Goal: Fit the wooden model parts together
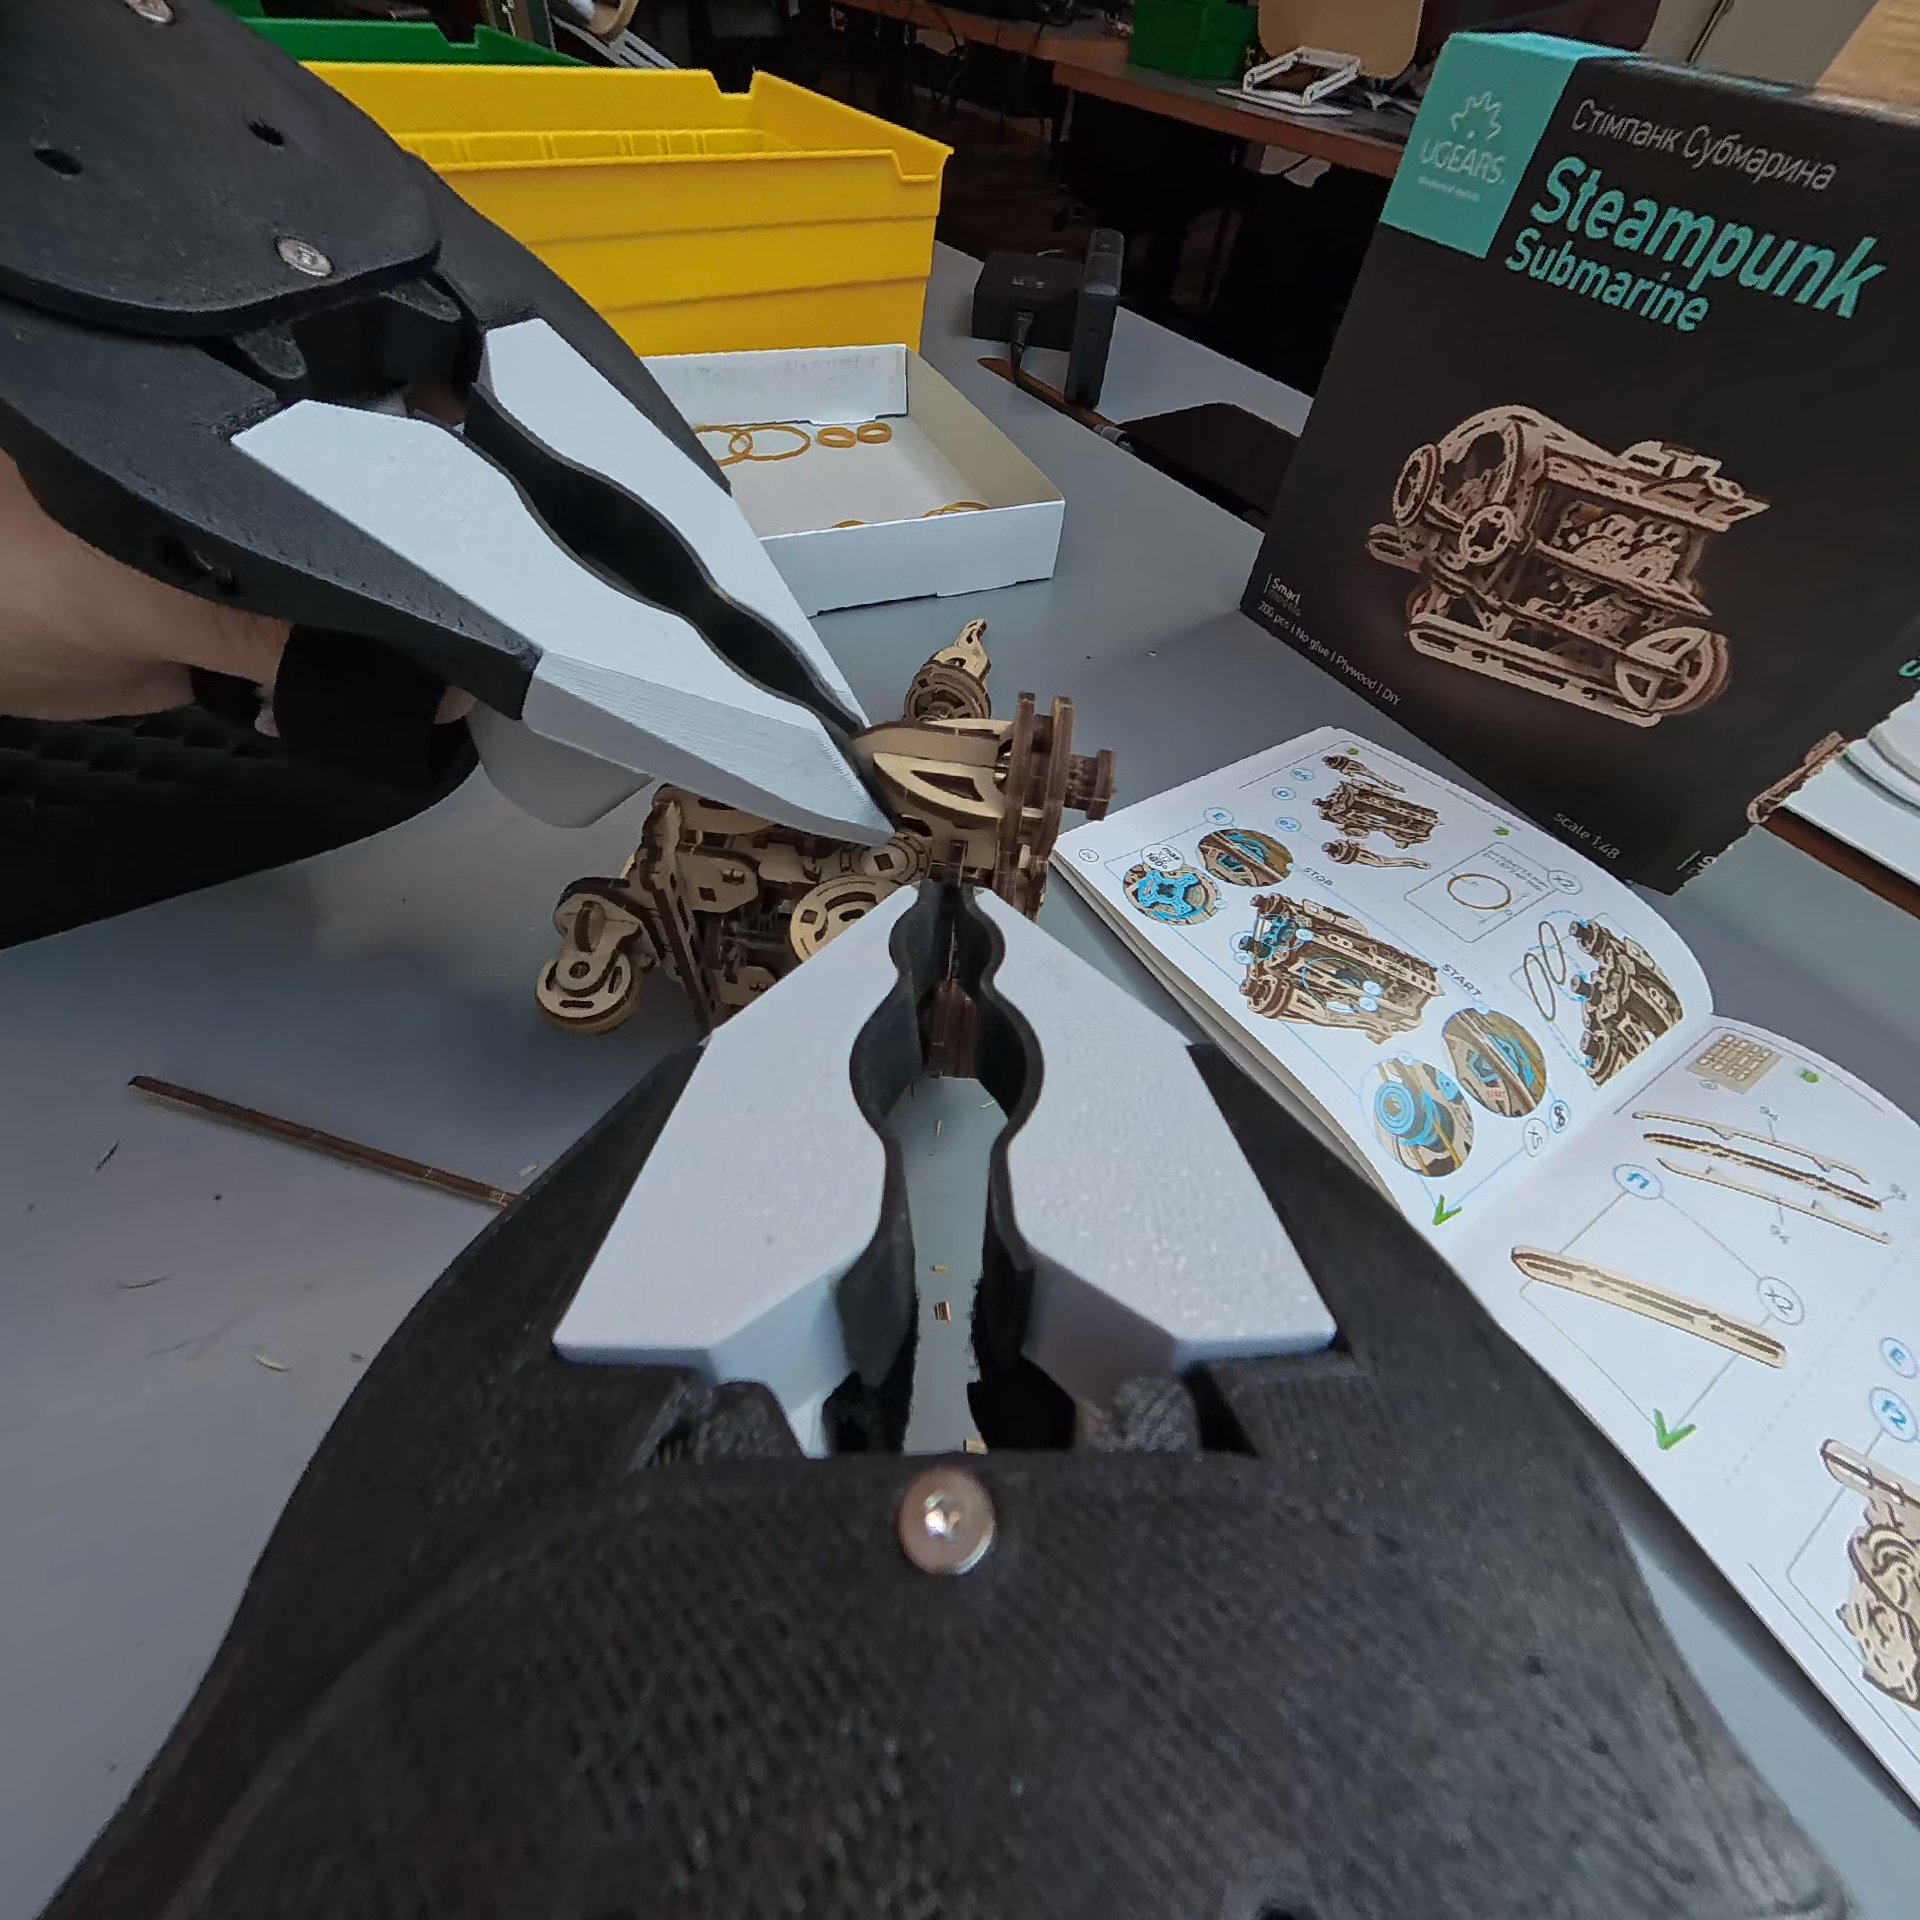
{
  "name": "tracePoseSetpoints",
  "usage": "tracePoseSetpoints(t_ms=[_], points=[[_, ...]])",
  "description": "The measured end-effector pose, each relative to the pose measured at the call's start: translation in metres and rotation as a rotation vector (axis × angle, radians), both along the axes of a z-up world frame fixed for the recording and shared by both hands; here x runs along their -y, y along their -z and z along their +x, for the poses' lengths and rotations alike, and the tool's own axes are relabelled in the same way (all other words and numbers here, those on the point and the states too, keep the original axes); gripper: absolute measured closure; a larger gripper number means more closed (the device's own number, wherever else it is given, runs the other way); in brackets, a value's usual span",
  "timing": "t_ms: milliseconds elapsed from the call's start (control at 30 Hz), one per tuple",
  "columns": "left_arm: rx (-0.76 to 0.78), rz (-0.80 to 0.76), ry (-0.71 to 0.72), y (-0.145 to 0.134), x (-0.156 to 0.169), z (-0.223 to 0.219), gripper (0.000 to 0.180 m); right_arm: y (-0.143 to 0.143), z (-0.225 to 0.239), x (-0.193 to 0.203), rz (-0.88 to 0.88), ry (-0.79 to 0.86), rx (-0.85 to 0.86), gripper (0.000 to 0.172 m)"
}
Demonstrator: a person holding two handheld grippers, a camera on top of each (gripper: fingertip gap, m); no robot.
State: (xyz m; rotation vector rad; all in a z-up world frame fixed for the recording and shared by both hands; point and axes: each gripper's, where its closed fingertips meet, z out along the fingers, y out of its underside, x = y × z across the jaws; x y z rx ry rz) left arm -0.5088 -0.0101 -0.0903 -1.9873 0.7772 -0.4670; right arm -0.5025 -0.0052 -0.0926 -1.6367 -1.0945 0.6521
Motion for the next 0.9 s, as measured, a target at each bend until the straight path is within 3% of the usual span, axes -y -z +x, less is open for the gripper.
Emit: tracePoseSetpoints(t_ms=[33,133,300,500,633,900], points=[[0.004,-0.001,0.002,0.0,0.0,0.0,0.178,0.0,0.0,0.0,0.0,0.007,0.003,0.171],[0.015,-0.009,0.003,0.0,0.0,-0.002,0.179,-0.001,-0.001,0.001,0.023,0.0,0.0,0.17],[0.057,-0.025,0.03,0.0,0.004,-0.002,0.18,-0.005,-0.001,0.009,-0.035,-0.103,-0.101,0.148],[0.035,0.003,0.074,0.0,0.009,-0.001,0.18,0.0,0.003,0.016,-0.226,-0.243,-0.191,0.15],[0.032,0.014,0.1,0.0,0.012,-0.002,0.18,-0.001,0.002,0.014,-0.266,-0.297,-0.224,0.142],[0.048,0.008,0.111,0.0,0.012,-0.004,0.18,-0.004,-0.003,0.011,-0.399,-0.379,-0.308,0.148]])
